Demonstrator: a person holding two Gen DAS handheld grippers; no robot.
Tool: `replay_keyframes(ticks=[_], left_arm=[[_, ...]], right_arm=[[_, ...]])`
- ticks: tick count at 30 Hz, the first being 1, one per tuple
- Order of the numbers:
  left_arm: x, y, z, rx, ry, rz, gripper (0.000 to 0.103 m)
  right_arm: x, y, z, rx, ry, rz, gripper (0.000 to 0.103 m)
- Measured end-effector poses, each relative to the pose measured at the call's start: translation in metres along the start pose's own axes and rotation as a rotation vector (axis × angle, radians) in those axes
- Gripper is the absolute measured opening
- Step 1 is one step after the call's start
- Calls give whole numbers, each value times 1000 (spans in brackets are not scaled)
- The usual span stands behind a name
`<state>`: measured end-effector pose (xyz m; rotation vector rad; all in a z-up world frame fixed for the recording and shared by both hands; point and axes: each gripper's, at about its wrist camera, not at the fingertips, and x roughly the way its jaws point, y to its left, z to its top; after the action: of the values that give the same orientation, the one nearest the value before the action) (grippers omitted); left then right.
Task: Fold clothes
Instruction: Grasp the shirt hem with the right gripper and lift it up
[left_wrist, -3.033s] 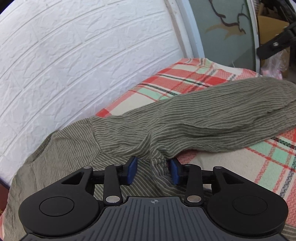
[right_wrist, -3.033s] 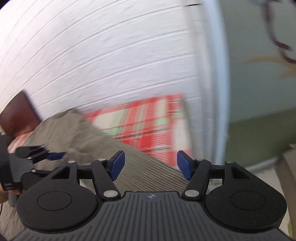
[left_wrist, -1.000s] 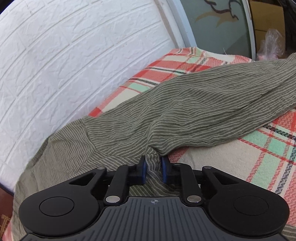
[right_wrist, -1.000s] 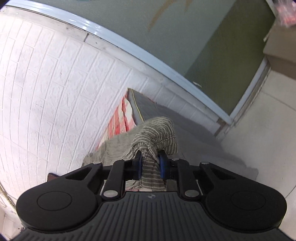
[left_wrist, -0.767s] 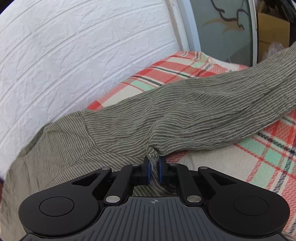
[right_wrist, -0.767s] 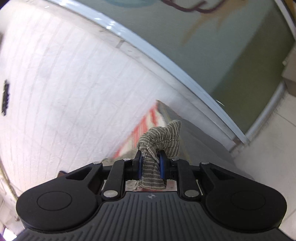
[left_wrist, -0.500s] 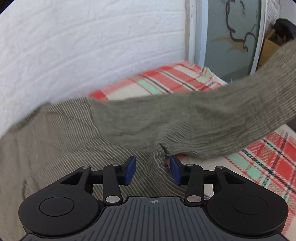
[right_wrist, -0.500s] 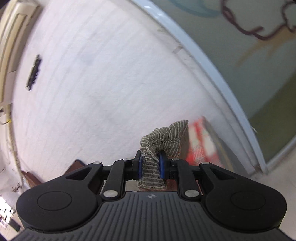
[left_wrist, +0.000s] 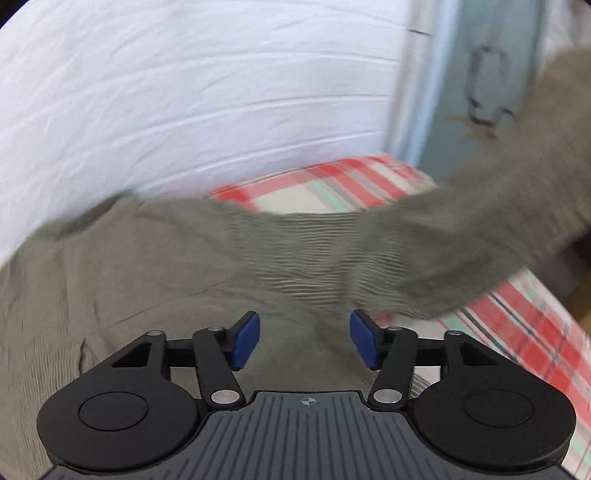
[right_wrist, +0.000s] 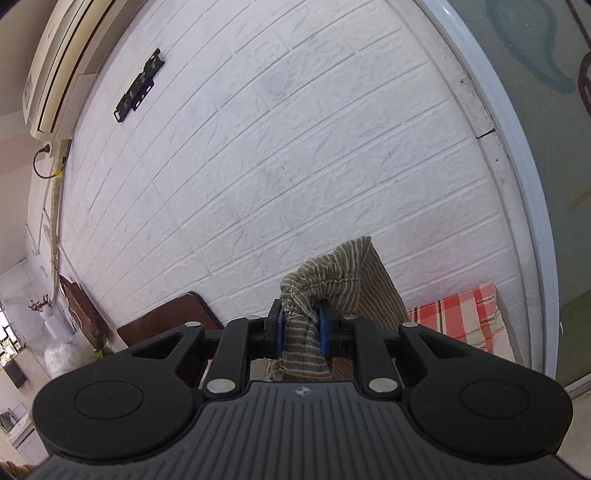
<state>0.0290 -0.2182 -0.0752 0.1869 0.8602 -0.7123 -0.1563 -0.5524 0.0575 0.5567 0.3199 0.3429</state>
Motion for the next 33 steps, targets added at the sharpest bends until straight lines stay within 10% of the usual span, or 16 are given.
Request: replay_keyframes(ticks=[4,8,19,33], left_arm=[[38,15,10,-70,90,109,21],[53,6,11,-15,86,166,24],[52,27,12,-149,67,38,30],[-16,100,11,-283,50,58,65]], right_arm=[[1,7,2,4,6,27,21],[-2,28,8,-27,4,82,21],[6,119,-10,-232,148,343,22],[55,179,-161,-302,716,537,22]])
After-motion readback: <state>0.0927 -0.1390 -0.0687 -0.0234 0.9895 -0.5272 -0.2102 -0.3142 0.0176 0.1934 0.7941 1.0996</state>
